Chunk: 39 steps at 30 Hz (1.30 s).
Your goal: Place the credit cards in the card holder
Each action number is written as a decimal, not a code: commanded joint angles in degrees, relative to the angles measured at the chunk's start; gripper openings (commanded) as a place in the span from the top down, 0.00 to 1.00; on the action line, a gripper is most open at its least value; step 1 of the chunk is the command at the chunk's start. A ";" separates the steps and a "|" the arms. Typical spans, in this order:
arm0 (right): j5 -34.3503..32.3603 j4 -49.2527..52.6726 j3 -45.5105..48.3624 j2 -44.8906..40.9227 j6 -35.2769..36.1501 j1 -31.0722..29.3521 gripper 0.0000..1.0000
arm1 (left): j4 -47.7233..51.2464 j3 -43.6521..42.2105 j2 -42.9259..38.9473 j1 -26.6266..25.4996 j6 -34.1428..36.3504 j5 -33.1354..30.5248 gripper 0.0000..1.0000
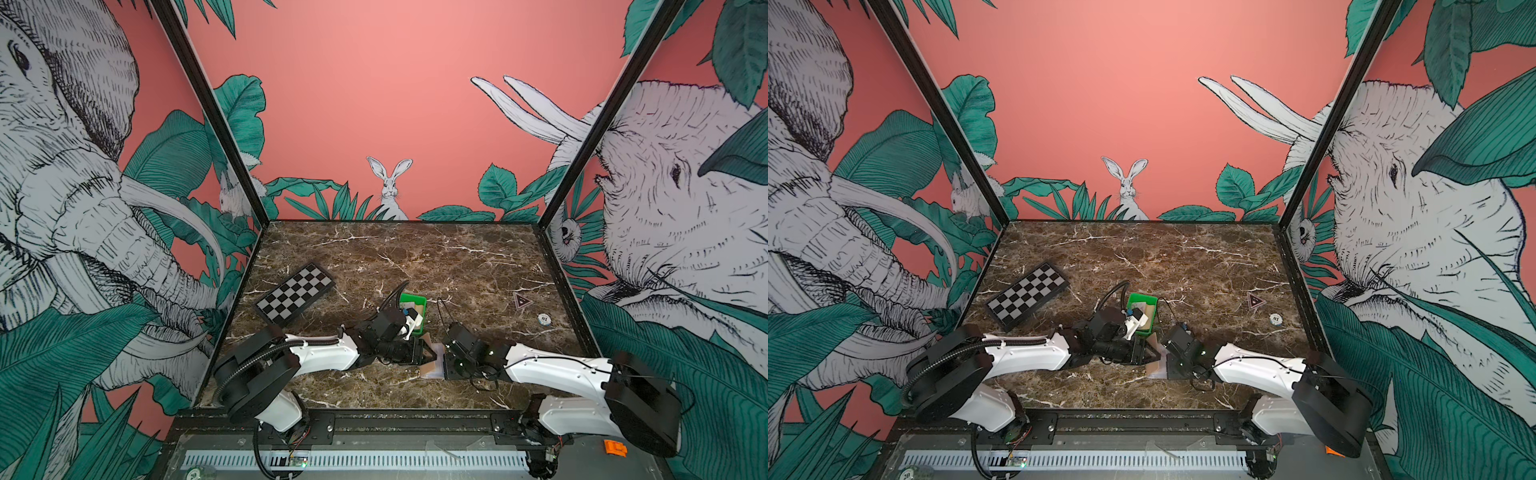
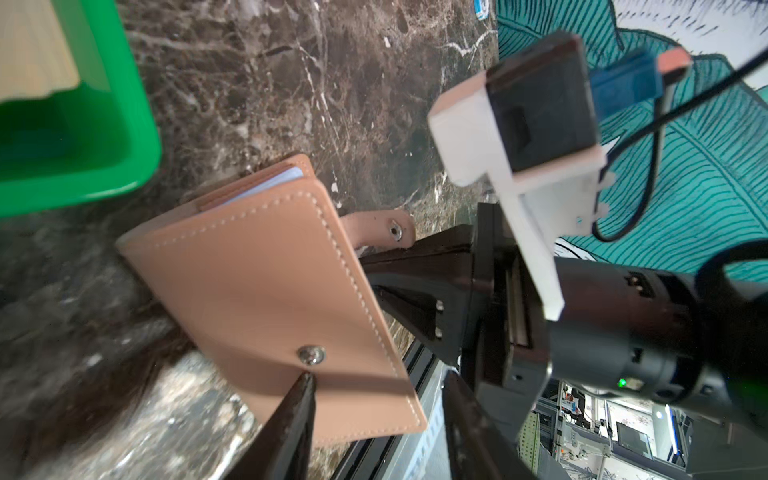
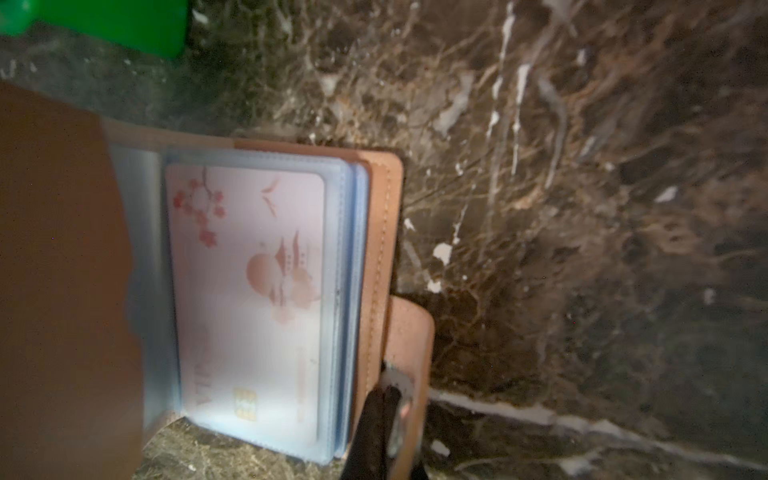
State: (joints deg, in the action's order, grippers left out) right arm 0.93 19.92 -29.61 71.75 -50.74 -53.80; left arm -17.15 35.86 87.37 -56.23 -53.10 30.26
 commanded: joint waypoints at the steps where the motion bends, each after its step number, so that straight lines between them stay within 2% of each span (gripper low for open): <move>1: -1.44 -0.99 0.88 -1.57 -1.37 -0.09 1.00 | -3.91 0.38 1.68 -0.46 -0.88 0.00 0.47; 10: -3.06 3.55 0.71 -8.04 -1.67 0.94 0.93 | -4.75 0.40 5.53 -1.40 -0.68 -1.44 0.51; 18: -1.04 3.41 -1.19 -12.77 1.10 1.53 0.91 | -0.61 1.38 7.47 -2.66 1.19 -4.16 0.62; 29: 2.28 -1.84 -3.71 -6.53 2.77 1.60 0.90 | -2.46 -0.37 7.04 -3.01 1.18 -5.74 0.63; 39: 4.45 -6.63 0.01 -1.02 1.18 1.62 0.92 | -3.95 -1.16 5.21 -3.01 2.80 -5.65 0.63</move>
State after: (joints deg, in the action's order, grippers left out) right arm 4.58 15.73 -30.96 70.13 -49.06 -52.42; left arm -21.47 35.86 94.54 -58.85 -51.94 26.00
